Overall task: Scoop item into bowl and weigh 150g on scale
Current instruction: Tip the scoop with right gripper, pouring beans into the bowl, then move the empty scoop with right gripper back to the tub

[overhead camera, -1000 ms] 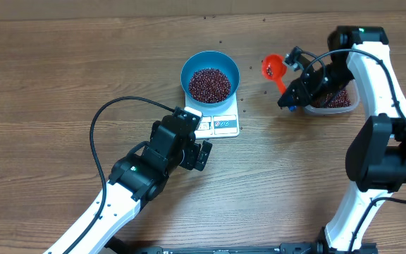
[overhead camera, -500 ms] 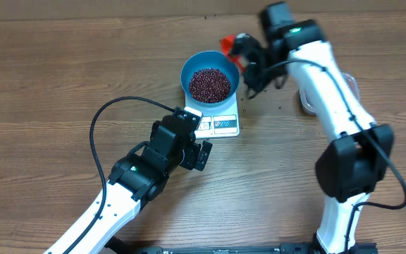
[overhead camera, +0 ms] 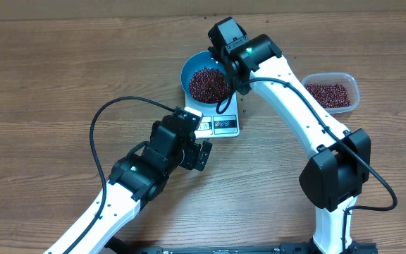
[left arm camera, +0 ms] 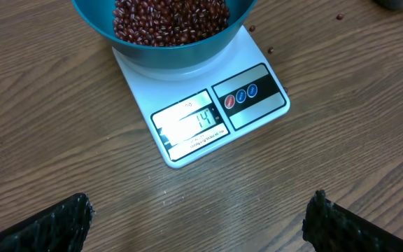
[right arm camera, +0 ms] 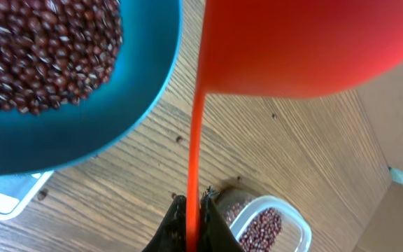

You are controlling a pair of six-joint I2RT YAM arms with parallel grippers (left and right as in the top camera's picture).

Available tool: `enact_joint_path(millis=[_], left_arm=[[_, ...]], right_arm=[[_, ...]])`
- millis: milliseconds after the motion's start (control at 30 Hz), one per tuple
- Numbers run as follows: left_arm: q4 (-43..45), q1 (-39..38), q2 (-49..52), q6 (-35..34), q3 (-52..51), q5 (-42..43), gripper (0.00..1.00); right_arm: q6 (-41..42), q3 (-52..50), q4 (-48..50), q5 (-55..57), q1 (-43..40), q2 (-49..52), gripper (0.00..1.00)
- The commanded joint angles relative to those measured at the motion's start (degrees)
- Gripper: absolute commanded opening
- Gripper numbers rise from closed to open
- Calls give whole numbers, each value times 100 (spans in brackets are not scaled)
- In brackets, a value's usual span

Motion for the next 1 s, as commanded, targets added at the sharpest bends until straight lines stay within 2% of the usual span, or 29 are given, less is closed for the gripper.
enact_joint_path(millis=[0,300,433,567,700,800,967], left_arm=[[2,35,22,68,31,-70,100],[2,35,24,68,31,-68,100],[2,35,24,68,31,-68,100],[2,35,22,68,31,-70,99],[2,35,22,68,31,-68,100],[2,35,24,68,31,-68,100],[2,35,24,68,31,-68,100]], right_arm=[[155,129,-70,120,-31,-205,4],[214,131,-374,-1320,-697,-960,4],[634,131,-468,-2282,-1364,-1499,4],[632,129,-859,-3652,-2212,-1906,4],[627,92,-1521,-4317,-3097,-1958,4],[621,-306,-1635,-4677,-3565,-1952,4],[560,-1268,-1377,-4695,-3880,-1947,4]])
